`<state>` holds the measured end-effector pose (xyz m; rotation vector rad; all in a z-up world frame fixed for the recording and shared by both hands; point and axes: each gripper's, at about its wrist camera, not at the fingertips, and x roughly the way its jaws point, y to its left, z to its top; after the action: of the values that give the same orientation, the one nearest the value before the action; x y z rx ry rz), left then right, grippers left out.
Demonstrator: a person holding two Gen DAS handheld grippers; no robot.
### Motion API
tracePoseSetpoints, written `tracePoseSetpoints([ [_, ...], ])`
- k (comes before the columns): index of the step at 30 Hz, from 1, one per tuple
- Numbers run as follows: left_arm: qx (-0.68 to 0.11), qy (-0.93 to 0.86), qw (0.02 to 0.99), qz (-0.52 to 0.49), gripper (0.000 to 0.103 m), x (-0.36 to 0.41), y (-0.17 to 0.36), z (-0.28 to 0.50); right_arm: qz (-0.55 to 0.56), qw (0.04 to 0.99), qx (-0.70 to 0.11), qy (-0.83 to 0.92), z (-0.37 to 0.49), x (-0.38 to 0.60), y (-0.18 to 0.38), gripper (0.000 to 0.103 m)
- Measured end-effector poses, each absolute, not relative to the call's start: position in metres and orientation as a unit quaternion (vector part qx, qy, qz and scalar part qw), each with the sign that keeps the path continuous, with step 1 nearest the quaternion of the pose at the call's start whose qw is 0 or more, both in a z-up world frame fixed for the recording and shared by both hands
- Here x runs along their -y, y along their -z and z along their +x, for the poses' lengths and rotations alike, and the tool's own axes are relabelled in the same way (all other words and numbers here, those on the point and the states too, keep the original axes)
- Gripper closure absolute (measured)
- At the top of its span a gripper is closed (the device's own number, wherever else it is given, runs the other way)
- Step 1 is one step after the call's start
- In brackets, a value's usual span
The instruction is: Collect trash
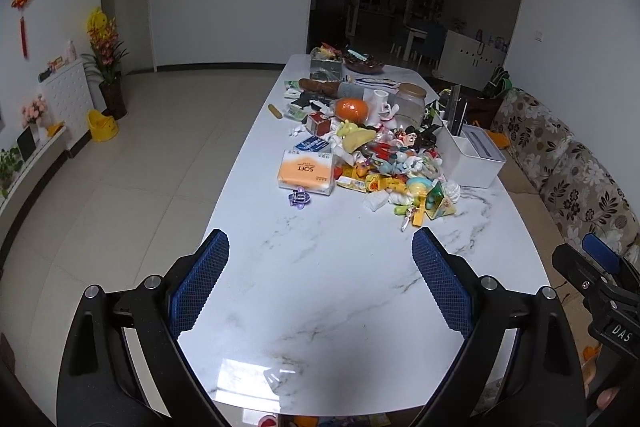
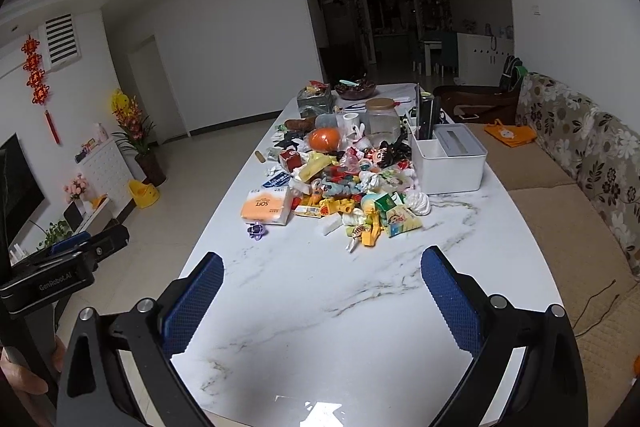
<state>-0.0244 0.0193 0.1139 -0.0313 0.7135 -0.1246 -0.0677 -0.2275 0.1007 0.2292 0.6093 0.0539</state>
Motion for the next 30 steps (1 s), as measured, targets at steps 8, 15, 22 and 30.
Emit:
tracePoseSetpoints([
  [8, -0.357, 0.03, 0.933, -0.016, 0.012, -0.028, -0.111, -0.024, 0.105, 0.947, -0.301, -0.034, -0.06, 0.23, -0.098, 0.006],
  [15, -0.355, 0.026, 0.934, -0.012, 0.012, -0.029, -0.113, -0.025, 0.108, 0.947, -0.302, -0.03, -0.057, 0.237, -0.095, 0.005],
  [22, -0.354, 0.033, 0.934, -0.009, 0.012, -0.025, -0.114, -0.027, 0.104, 0.945, -0.308, -0.024, -0.061, 0.238, -0.092, 0.005],
  [30, -0.358, 0.039, 0.933, -0.001, 0.012, -0.02, -0.111, -0.028, 0.102, 0.941, -0.322, -0.016, -0.063, 0.237, -0.087, 0.005],
])
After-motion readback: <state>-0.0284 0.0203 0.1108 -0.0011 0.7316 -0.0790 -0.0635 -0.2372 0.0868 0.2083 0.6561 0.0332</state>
